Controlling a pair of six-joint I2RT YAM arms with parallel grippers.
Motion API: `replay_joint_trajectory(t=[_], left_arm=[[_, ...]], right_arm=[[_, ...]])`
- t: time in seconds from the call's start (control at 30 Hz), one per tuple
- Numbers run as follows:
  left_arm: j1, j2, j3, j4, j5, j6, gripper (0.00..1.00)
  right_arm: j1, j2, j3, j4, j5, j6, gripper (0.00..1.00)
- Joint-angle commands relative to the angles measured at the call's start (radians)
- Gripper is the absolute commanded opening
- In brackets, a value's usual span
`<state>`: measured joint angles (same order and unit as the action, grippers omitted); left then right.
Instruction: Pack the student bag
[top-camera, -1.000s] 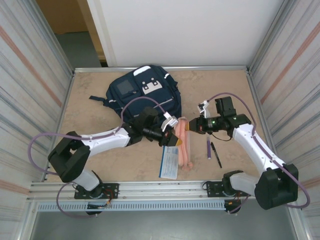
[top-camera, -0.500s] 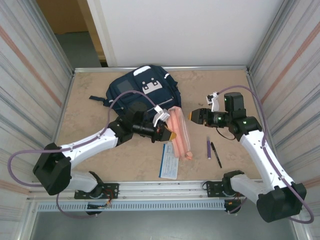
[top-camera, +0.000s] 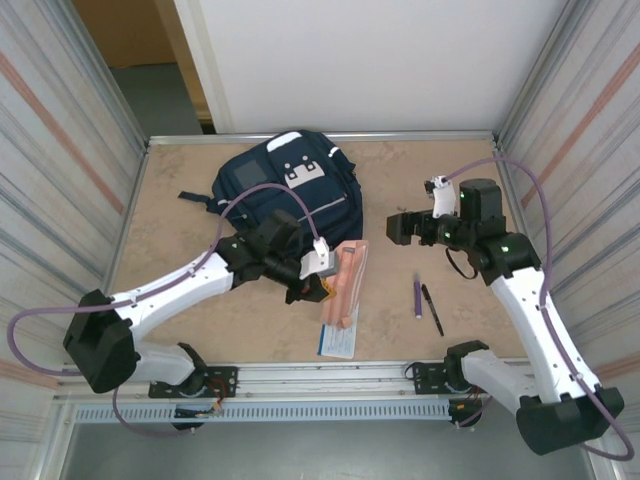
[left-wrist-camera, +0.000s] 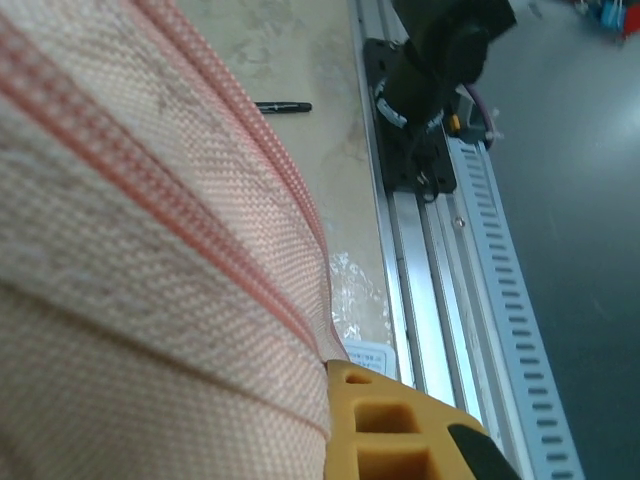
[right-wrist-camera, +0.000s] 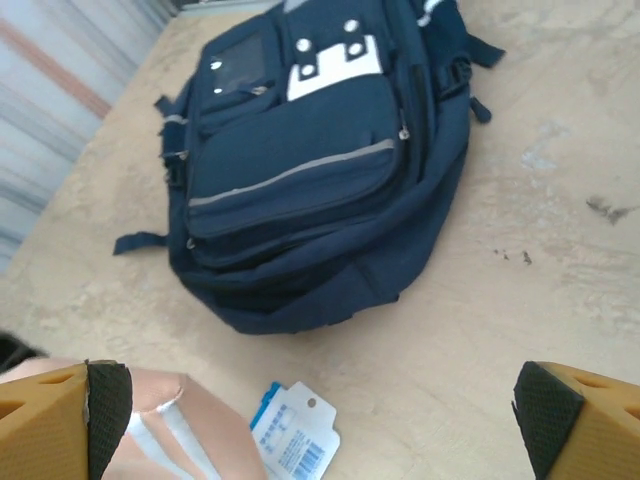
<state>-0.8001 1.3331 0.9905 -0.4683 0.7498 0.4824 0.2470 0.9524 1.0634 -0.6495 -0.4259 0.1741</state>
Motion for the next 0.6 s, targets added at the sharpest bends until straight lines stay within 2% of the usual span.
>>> replay_joint_trajectory(t=[0.0, 0.03, 0.1, 0.23, 0.3, 0.5, 0.57], left_arm=[[0.009, -0.011, 0.097, -0.185, 0.025, 0.24, 0.0], [0.01, -0.006, 0.109, -0.211, 0.021, 0.265, 0.0], [0.01, 0.0, 0.126, -0.237, 0.023, 0.292, 0.0], [-0.012, -0.004, 0.131, -0.264, 0.056, 0.375, 0.0], [-0.019, -0.01, 0.122, -0.268, 0.095, 0.416, 0.0], [-0.019, -0.036, 0.098, -0.233, 0.166, 0.441, 0.0], [-0.02, -0.044, 0.086, -0.22, 0.181, 0.449, 0.0]], right_arm=[[0.036, -0.022, 0.029, -0.055, -0.289, -0.107, 0.99], [0.076, -0.017, 0.037, -0.067, -0.331, -0.124, 0.99], [0.18, -0.012, 0.051, -0.111, -0.321, -0.182, 0.99], [0.378, 0.018, 0.075, -0.188, -0.111, -0.299, 0.99], [0.402, 0.032, 0.092, -0.212, -0.075, -0.311, 0.99], [0.434, 0.097, 0.114, -0.249, -0.154, -0.356, 0.99], [0.45, 0.096, 0.117, -0.253, -0.117, -0.372, 0.99]])
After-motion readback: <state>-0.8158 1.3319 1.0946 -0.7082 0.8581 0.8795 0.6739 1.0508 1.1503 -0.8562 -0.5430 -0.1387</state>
